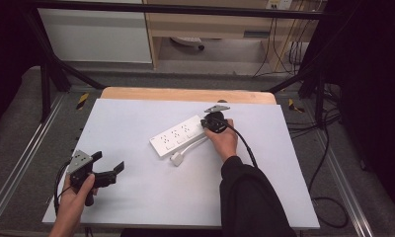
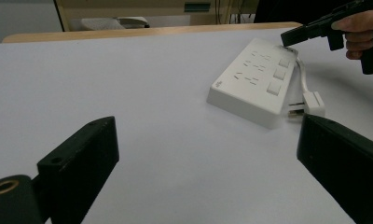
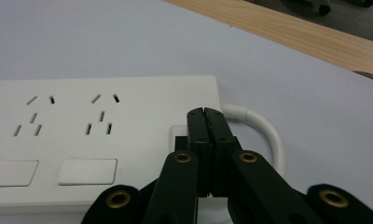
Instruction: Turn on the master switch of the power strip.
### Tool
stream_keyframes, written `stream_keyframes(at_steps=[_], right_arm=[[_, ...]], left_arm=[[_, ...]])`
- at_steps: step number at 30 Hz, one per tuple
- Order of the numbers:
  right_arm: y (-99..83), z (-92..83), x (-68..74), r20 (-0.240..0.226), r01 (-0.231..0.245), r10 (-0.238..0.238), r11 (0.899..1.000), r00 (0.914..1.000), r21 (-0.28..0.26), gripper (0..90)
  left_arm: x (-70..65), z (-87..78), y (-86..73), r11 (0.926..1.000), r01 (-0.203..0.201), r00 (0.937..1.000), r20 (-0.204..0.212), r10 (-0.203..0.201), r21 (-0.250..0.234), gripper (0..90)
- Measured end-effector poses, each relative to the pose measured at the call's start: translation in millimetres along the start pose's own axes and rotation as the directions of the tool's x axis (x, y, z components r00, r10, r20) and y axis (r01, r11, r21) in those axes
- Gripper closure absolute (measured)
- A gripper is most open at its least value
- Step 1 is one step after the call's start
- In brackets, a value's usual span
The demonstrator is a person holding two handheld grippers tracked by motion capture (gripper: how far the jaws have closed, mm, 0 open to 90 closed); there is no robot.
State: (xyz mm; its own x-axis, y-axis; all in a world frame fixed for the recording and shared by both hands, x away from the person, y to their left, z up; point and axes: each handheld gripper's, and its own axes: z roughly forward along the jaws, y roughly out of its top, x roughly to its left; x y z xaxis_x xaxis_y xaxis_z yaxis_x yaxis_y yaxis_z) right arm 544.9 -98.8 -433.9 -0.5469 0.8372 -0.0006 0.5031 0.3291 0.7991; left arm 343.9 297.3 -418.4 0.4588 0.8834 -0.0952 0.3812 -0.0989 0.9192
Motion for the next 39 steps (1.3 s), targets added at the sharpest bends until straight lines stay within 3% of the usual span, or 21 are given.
stream_keyframes(at_steps=[39], right_arm=[[-3.4, 2.3, 3.7, 0.0, 0.003, -0.003, 1.0, 1.0, -0.011, 90.0]], left_arm=[[-0.2, 0.8, -0.4, 1.0, 0.0, 1.0, -0.002, 0.0, 0.004, 5.6]])
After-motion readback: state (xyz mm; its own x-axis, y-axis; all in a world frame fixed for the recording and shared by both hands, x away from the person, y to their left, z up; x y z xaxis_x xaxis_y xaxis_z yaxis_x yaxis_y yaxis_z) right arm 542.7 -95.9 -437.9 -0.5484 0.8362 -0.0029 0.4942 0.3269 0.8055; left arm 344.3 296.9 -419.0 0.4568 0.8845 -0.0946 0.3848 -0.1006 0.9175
